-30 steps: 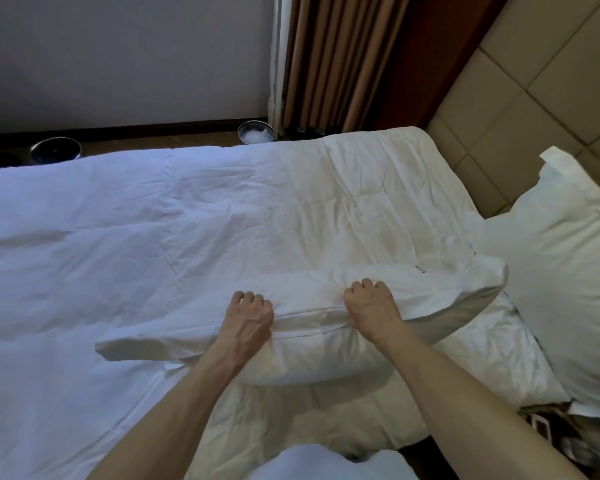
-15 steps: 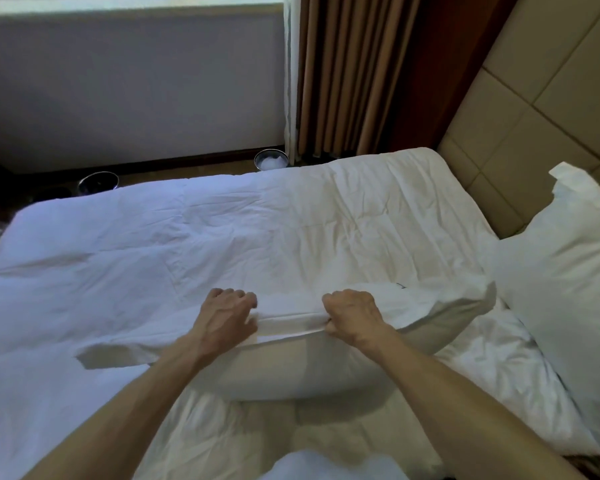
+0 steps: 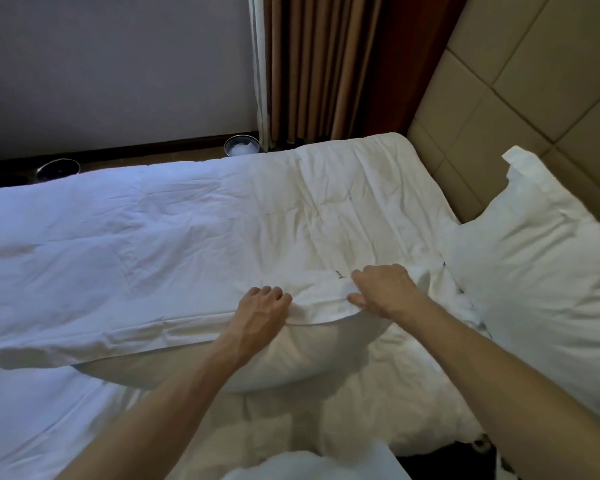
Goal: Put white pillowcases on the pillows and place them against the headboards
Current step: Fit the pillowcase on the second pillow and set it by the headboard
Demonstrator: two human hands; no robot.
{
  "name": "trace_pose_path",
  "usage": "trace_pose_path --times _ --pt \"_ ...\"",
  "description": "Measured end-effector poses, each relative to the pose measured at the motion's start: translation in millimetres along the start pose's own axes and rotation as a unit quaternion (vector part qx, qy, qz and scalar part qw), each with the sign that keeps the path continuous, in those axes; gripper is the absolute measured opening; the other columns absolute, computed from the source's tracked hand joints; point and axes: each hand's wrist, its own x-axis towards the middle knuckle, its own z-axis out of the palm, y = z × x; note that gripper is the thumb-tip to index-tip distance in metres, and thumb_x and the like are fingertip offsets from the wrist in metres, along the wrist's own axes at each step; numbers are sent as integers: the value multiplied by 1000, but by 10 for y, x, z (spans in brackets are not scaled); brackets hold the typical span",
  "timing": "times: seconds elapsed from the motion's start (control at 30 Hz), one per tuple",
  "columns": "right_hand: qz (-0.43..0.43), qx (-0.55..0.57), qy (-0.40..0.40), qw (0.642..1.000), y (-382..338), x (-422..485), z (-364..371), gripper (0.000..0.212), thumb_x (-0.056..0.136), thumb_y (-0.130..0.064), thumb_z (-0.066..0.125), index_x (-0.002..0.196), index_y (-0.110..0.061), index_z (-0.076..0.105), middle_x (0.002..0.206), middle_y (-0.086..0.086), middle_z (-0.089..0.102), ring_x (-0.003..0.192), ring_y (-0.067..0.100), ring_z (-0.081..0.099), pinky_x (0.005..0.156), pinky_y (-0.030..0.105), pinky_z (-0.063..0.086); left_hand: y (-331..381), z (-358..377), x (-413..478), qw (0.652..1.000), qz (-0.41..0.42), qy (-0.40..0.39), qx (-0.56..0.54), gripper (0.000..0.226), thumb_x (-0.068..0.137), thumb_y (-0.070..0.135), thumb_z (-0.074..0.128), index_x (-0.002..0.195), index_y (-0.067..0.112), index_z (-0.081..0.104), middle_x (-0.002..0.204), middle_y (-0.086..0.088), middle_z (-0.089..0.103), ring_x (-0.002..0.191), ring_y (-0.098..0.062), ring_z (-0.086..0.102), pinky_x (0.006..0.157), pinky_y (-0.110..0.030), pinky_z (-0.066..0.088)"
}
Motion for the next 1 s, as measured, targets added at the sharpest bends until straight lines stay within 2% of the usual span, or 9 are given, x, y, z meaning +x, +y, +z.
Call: trace_pose_path --times 0.07,0.17,0.3,0.37,0.43,0.53,0.63,0.8,1.0 --pt "3 18 -45 999 291 -89 -60 40 92 -59 48 104 -21 53 101 2 59 85 24 57 74 37 47 45 39 49 1000 0 13 -5 17 72 12 72 77 17 57 69 0 55 58 -23 52 57 -33 40" --pt "-17 4 -52 999 590 -215 -123 37 88 -60 53 89 -24 50 85 -4 53 75 20 52 67 34 42 130 16 168 999 -1 34 -9 18 68 9 74 73 17 59 65 1 55 55 -22 53 55 -32 42" --pt "-42 -29 -44 998 709 -244 -87 29 84 -46 62 97 -24 47 92 -1 53 77 20 51 65 33 37 245 -118 386 999 -6 23 -46 15 84 26 63 70 21 63 64 4 60 56 -19 59 60 -30 49" --pt "-31 22 -50 998 717 -213 -41 43 84 -41 62 118 -22 42 100 2 60 79 24 57 66 34 38 391 -207 503 995 -37 0 -88 37 91 46 42 81 22 69 75 5 68 66 -17 65 63 -29 50" --pt "-23 70 -58 996 707 -170 -19 54 84 -36 61 131 -23 37 101 3 63 83 24 58 66 33 37 554 -301 585 983 -81 -22 -163 46 88 63 44 98 29 72 90 10 73 79 -12 68 66 -26 47" --pt "-33 80 -46 995 672 -92 -2 30 81 -34 61 108 -24 51 97 -1 61 84 22 54 71 32 34 726 -393 708 977 -89 -48 -189 58 77 76 54 116 35 67 105 14 71 94 -9 66 72 -25 47" --pt "-38 78 -9 996 689 -76 -12 20 78 -37 64 82 -24 49 75 -6 54 76 23 53 68 32 33 837 -394 800 984 -68 -66 -149 65 73 80 56 122 38 62 111 12 68 97 -10 64 74 -26 48" --pt "-84 -4 104 991 907 -187 13 18 74 -23 69 78 -17 52 68 0 54 67 24 50 85 34 45 931 -322 875 979 -105 -69 -160 67 75 81 51 125 37 60 111 10 70 98 -13 65 78 -30 50" --pt "-102 -55 214 970 1181 -536 233 27 73 4 67 80 -14 49 71 5 52 61 25 50 65 36 48 912 -299 972 964 -131 -120 -196 76 75 86 42 132 36 53 124 7 66 110 -20 63 86 -34 48"
